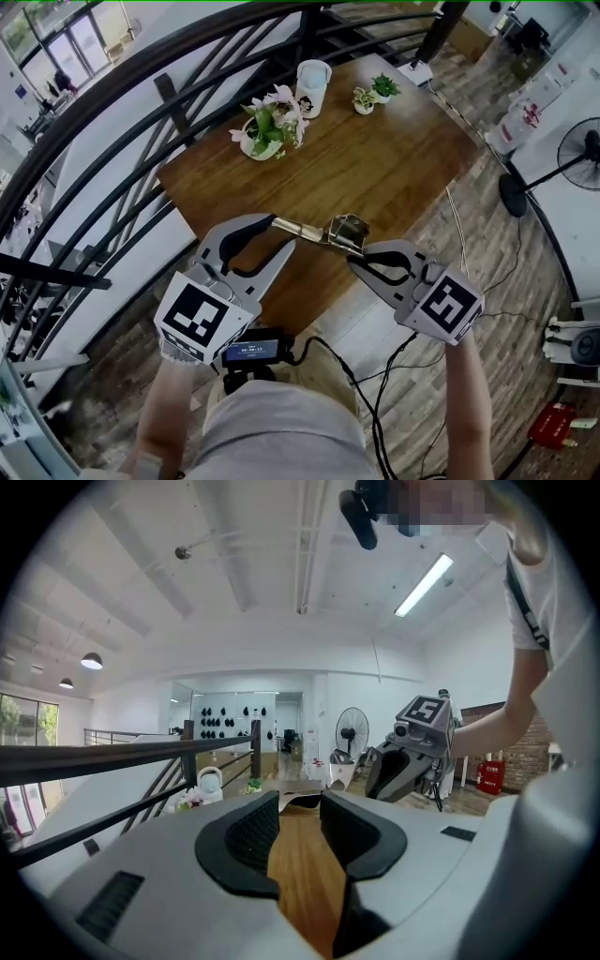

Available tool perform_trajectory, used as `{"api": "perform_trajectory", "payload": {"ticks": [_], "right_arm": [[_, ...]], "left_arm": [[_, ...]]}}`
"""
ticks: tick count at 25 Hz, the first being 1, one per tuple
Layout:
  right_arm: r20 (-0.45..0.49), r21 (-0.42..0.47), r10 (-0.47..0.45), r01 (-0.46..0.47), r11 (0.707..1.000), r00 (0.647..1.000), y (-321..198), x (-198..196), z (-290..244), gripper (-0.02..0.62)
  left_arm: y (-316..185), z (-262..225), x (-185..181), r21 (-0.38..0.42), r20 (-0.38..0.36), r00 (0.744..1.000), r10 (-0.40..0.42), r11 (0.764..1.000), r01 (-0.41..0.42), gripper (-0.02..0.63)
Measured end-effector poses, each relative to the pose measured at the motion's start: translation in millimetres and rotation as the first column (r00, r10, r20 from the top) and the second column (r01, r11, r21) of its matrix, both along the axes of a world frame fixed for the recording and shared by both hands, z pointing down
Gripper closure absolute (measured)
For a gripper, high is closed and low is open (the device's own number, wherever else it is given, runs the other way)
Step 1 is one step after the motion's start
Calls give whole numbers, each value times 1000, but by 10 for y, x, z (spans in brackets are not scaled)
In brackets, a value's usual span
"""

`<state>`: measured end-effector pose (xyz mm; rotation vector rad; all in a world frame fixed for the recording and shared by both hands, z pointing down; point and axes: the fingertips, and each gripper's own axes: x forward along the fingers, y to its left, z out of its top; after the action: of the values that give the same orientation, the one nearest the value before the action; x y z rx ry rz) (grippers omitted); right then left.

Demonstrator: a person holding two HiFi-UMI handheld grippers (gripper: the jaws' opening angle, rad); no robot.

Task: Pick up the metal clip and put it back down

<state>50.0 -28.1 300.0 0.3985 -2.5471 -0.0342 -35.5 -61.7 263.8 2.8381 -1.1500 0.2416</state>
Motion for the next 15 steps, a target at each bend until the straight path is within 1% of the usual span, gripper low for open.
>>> {"api": "perform_trajectory", "payload": {"ticks": [7, 15], "right_arm": [[-6, -9, 2, -2, 1000, 1000, 2, 38, 34, 583], [-11, -31, -10, 9, 999, 1000, -117, 69, 142, 583]], "left_arm": [[-12, -11, 48, 4, 6, 1000, 4, 1000, -4, 463], [-123, 147, 63, -34, 15, 1000, -3, 999, 3, 463]]}}
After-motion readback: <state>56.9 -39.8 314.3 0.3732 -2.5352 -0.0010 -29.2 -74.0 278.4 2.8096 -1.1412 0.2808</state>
